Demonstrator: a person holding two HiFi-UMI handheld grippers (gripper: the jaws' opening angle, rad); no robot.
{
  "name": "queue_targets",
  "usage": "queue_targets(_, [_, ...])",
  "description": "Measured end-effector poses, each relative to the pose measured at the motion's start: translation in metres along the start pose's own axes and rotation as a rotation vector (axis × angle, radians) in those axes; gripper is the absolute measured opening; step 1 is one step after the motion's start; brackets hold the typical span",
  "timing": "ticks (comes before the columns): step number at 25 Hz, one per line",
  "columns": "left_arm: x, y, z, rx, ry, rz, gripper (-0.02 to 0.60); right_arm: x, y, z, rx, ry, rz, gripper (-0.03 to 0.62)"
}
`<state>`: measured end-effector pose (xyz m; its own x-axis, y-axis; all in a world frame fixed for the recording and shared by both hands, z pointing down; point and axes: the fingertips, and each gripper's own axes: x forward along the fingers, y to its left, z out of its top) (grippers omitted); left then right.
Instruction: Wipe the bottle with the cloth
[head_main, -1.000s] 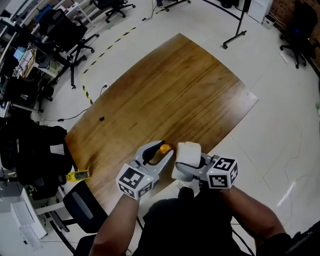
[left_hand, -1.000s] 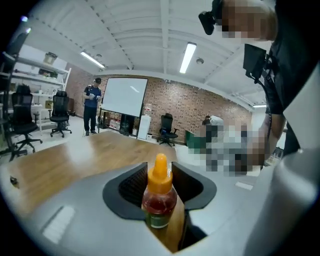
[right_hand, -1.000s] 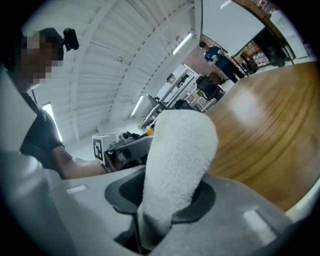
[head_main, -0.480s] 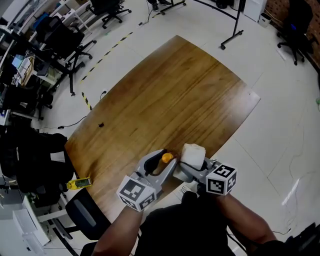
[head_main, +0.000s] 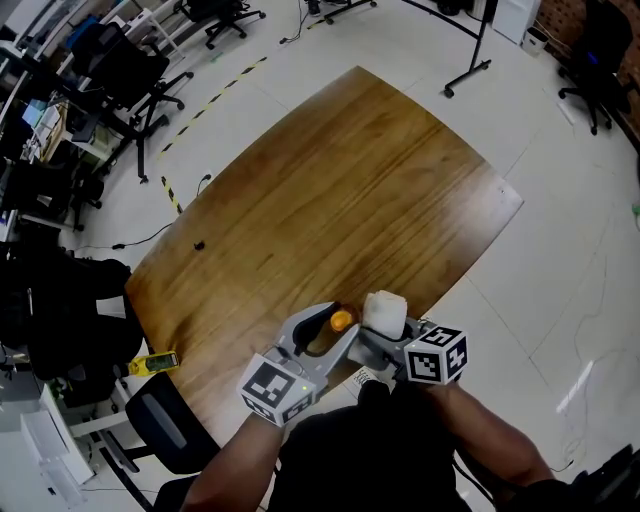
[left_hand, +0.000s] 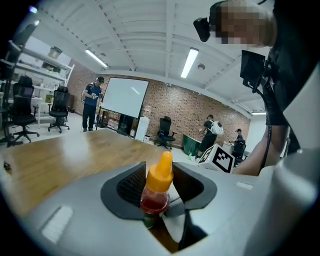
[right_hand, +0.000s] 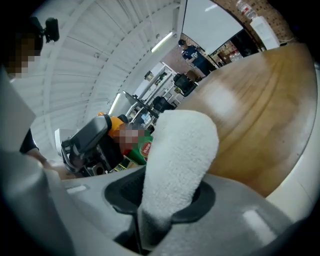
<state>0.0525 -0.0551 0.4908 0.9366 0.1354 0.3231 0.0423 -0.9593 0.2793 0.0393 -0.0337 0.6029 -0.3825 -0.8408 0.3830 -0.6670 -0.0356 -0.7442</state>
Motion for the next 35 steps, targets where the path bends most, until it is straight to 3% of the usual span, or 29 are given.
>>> queue_targets(5, [0.003, -0.004, -0.001, 0.011, 0.001, -0.003, 0.179, -0.008, -0.010, 0.003, -0.003, 0.073, -0.037, 0.110])
queue_targets(8, [0.005, -0.007, 0.000, 0.063, 0.004, 0.034, 0.178, -0.031, -0.010, 0.038, -0.046, 0.020, -0.034, 0.110])
queue_targets(11, [0.008, -0.008, -0.005, 0.151, 0.027, 0.111, 0.178, -0.052, 0.000, 0.097, -0.005, -0.131, 0.042, 0.110])
queue_targets(15, [0.006, -0.003, -0.016, 0.187, 0.070, 0.219, 0.189, -0.049, 0.020, 0.150, 0.180, -0.292, 0.208, 0.110])
queue_targets(17, [0.008, 0.000, -0.015, 0.166, 0.071, 0.246, 0.185, -0.032, 0.026, 0.156, 0.227, -0.275, 0.260, 0.109])
queue_targets(20, [0.011, 0.001, -0.014, 0.153, 0.064, 0.255, 0.183, -0.006, 0.022, 0.149, 0.224, -0.199, 0.246, 0.109])
queue_targets(27, [0.009, 0.000, -0.014, 0.143, 0.054, 0.257, 0.183, 0.024, -0.010, 0.105, 0.020, 0.008, 0.058, 0.109])
queue_targets(32, [0.013, 0.002, -0.013, 0.149, 0.053, 0.254, 0.183, 0.033, -0.014, 0.108, -0.282, 0.105, 0.018, 0.107])
queue_targets(35, [0.012, 0.002, -0.009, 0.139, 0.031, 0.260, 0.184, 0.040, -0.022, 0.100, -0.325, 0.170, -0.007, 0.106])
